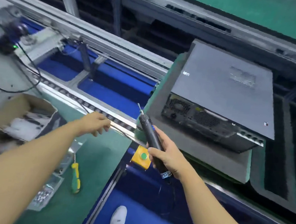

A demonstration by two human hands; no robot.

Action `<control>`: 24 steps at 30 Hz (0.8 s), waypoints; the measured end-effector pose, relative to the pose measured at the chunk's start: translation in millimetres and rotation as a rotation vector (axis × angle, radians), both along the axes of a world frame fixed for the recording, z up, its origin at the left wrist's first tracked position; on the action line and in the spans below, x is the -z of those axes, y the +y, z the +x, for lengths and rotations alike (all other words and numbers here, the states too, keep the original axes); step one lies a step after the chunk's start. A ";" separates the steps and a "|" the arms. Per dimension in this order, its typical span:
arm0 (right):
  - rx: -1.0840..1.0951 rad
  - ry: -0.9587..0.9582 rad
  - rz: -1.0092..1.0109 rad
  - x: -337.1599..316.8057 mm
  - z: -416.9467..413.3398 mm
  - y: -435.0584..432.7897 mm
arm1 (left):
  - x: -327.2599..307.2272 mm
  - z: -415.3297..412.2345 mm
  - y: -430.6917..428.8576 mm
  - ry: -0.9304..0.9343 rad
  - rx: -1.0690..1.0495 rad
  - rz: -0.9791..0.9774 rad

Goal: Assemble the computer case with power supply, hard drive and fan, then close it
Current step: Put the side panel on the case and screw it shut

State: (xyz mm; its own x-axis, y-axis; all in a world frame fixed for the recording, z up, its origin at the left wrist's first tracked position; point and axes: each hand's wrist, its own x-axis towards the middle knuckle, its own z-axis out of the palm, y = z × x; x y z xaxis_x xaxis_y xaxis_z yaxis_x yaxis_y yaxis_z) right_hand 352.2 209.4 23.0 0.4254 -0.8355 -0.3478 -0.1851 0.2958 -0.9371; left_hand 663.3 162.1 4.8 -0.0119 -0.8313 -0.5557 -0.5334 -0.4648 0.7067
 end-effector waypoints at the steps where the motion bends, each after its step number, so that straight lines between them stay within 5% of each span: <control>1: -0.026 -0.008 0.009 2.3 11.8 -0.4 | 8.4 18.7 13.8 -0.095 0.054 0.024; 9: -0.157 -0.017 0.055 18.5 79.9 0.5 | 42.5 115.3 85.1 -0.652 0.077 0.124; 19: -0.147 -0.054 0.054 19.0 84.8 -5.1 | 62.3 103.9 89.6 -0.639 -0.193 0.084; 24: -0.040 -0.081 0.025 6.1 54.9 -11.4 | 24.0 55.3 42.4 -0.321 -0.299 -0.184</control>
